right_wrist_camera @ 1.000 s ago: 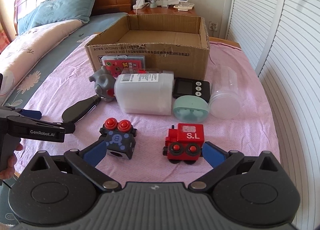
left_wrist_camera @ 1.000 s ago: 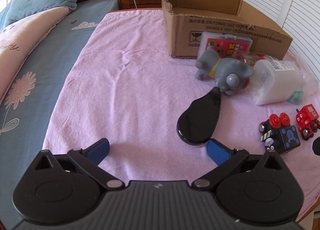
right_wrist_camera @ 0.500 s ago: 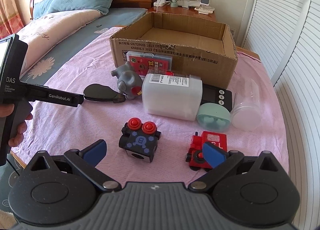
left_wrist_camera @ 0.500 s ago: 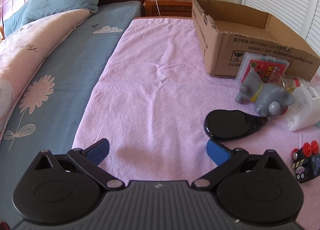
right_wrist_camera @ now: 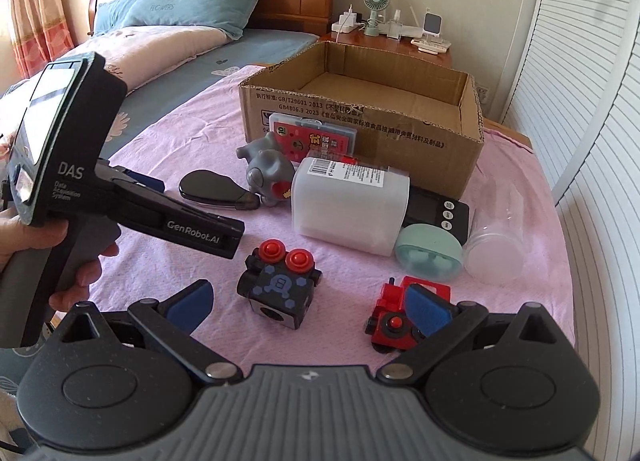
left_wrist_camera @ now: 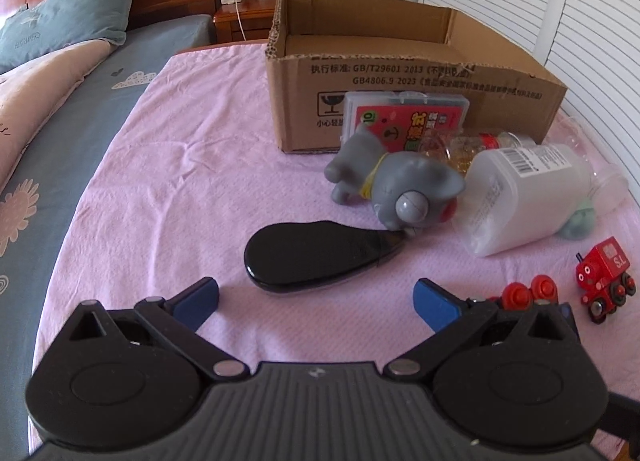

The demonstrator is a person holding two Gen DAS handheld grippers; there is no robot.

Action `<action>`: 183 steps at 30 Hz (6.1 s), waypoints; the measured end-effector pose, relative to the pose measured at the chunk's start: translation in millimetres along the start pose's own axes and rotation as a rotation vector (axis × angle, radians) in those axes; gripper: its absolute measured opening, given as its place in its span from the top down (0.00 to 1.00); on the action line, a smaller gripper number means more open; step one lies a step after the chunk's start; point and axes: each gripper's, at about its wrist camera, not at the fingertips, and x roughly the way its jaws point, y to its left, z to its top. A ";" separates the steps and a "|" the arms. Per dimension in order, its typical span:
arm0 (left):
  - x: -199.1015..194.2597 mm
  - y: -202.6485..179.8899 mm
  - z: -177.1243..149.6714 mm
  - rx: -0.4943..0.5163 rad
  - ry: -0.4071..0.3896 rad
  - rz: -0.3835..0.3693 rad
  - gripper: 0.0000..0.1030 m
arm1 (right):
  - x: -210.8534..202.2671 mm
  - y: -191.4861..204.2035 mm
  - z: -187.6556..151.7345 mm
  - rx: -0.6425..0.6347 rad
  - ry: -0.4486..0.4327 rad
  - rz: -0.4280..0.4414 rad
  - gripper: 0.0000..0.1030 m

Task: Organize rigid objects
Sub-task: 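Close the left gripper on the black paddle while the right gripper approaches the dark cube robot, then close the right gripper on the dark cube robot with red buttons, then drop the black paddle into the box with the left gripper while the right gripper carries the cube robot, then release the dark cube robot into the box with the right gripper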

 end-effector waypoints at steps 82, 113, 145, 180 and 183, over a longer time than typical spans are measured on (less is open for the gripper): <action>-15.1 31.6 -10.7 0.132 -0.034 -0.115 0.13 | 51.9 32.0 5.4 -0.048 0.068 0.001 0.45; -20.4 -19.0 179.2 0.277 -0.154 -0.170 0.13 | 2.2 -66.3 116.4 -0.049 -0.162 -0.060 0.45; -59.6 -12.5 95.5 0.204 -0.121 -0.050 0.01 | 70.7 -98.2 173.6 0.049 -0.046 -0.043 0.45; -76.1 6.5 56.5 0.090 -0.118 0.001 0.01 | 47.5 -99.2 128.5 0.204 -0.012 -0.123 0.00; -74.1 6.2 51.5 0.096 -0.107 -0.001 0.01 | 42.2 -92.5 99.2 0.202 0.014 -0.144 0.00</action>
